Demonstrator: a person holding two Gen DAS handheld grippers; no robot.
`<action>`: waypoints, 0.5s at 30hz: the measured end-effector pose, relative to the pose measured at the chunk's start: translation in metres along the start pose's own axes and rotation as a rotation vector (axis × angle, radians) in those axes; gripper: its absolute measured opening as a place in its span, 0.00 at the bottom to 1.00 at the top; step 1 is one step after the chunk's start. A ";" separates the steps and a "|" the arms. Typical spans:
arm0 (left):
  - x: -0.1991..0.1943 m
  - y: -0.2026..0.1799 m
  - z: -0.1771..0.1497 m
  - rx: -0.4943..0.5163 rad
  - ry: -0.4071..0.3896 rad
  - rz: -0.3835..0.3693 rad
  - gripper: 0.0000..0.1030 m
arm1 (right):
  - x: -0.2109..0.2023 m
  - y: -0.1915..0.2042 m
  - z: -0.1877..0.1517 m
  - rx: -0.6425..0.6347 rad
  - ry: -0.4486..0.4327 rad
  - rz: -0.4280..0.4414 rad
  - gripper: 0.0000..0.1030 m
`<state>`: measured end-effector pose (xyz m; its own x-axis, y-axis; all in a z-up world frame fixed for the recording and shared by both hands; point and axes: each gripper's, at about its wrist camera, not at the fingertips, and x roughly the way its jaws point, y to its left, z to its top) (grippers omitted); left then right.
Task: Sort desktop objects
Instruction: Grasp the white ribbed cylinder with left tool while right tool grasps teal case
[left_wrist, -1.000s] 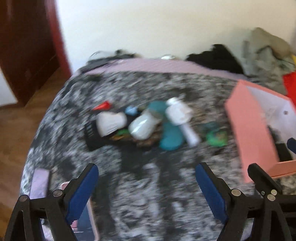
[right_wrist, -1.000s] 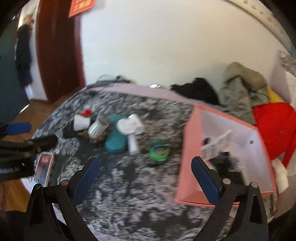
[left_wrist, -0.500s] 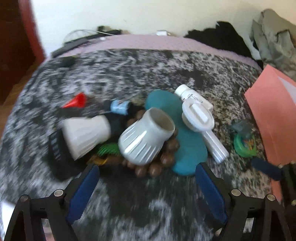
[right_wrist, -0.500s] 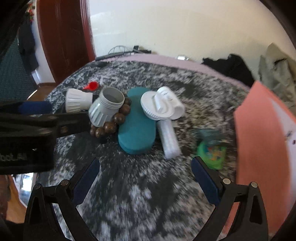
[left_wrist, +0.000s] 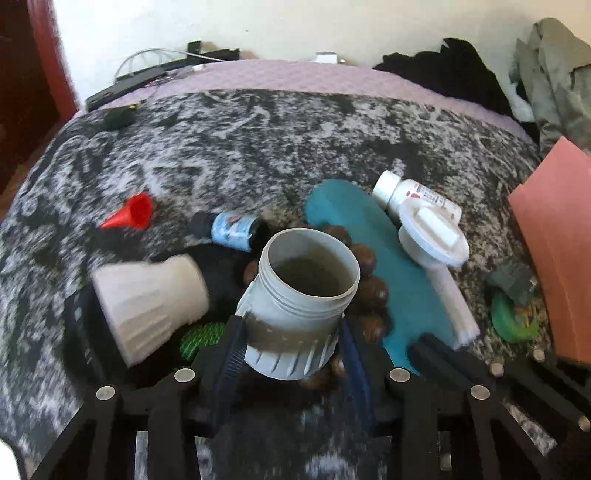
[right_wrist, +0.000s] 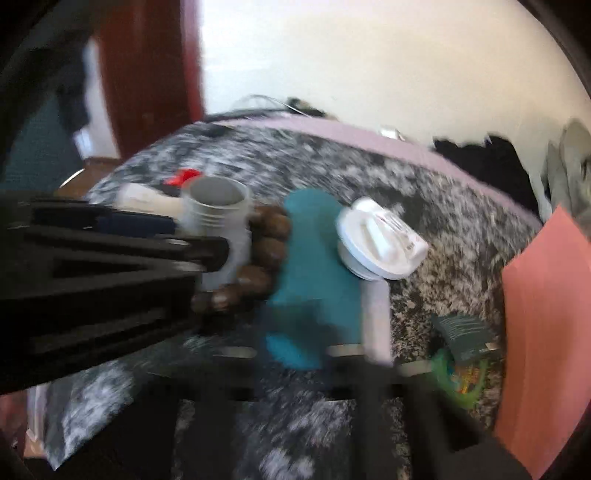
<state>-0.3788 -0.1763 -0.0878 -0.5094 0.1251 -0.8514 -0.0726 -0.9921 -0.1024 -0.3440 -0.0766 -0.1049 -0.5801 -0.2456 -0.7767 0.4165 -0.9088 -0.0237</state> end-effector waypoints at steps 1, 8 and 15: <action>-0.005 0.000 -0.004 -0.004 0.001 -0.001 0.00 | -0.008 0.002 -0.003 -0.002 0.006 0.013 0.00; -0.035 0.003 -0.045 -0.066 -0.028 -0.029 0.00 | -0.050 -0.011 -0.044 0.099 -0.020 0.065 0.88; 0.002 -0.001 -0.023 -0.035 -0.038 0.001 0.02 | -0.029 -0.039 -0.050 0.202 0.007 0.137 0.90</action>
<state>-0.3601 -0.1753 -0.1009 -0.5417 0.1242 -0.8313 -0.0425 -0.9918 -0.1204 -0.3081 -0.0175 -0.1130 -0.5224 -0.3698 -0.7684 0.3419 -0.9163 0.2086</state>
